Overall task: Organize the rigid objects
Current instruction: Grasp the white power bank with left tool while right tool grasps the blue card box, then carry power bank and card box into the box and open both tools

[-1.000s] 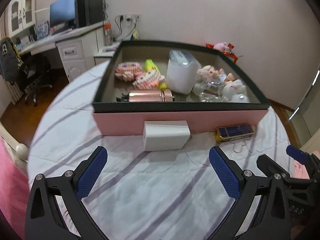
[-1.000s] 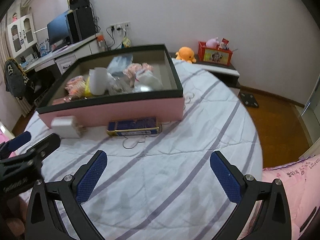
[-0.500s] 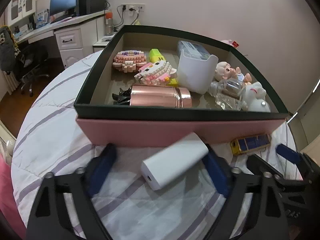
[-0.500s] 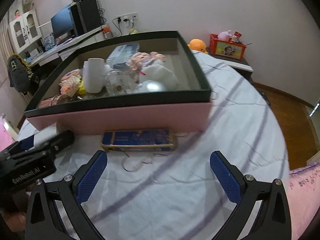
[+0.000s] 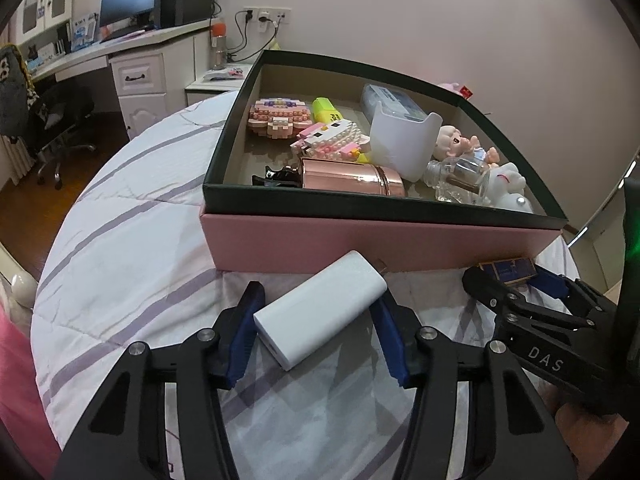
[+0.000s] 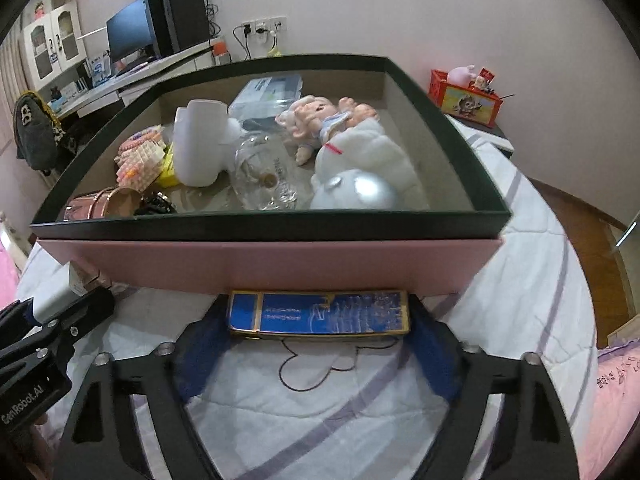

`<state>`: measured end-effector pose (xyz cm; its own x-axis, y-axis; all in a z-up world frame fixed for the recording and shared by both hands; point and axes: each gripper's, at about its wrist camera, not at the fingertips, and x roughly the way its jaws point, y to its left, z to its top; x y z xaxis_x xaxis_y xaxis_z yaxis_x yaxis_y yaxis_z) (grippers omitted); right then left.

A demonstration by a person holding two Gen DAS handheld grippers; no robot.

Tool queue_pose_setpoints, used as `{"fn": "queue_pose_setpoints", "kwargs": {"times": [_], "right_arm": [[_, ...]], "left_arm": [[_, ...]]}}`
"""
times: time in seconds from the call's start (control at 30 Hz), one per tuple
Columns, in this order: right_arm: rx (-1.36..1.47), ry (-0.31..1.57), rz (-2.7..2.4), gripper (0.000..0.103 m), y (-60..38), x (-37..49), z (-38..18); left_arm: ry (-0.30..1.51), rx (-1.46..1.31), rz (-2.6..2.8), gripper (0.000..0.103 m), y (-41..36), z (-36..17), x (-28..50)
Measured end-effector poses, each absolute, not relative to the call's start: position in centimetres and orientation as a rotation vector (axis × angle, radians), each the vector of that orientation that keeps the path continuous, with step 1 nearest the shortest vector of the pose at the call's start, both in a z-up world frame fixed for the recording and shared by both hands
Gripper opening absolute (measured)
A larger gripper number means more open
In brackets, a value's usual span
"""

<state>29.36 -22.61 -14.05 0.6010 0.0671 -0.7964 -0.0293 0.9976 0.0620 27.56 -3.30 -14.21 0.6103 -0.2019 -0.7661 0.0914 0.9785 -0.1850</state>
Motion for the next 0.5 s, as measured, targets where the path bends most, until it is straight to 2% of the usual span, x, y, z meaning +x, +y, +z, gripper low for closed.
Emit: {"fn": "queue_pose_setpoints", "kwargs": {"times": [0.5], "right_arm": [[0.110,0.872,0.127,0.084,-23.0,24.2,-10.8]], "left_arm": [[0.855,-0.129,-0.183,0.054,-2.0,-11.5,23.8]]}}
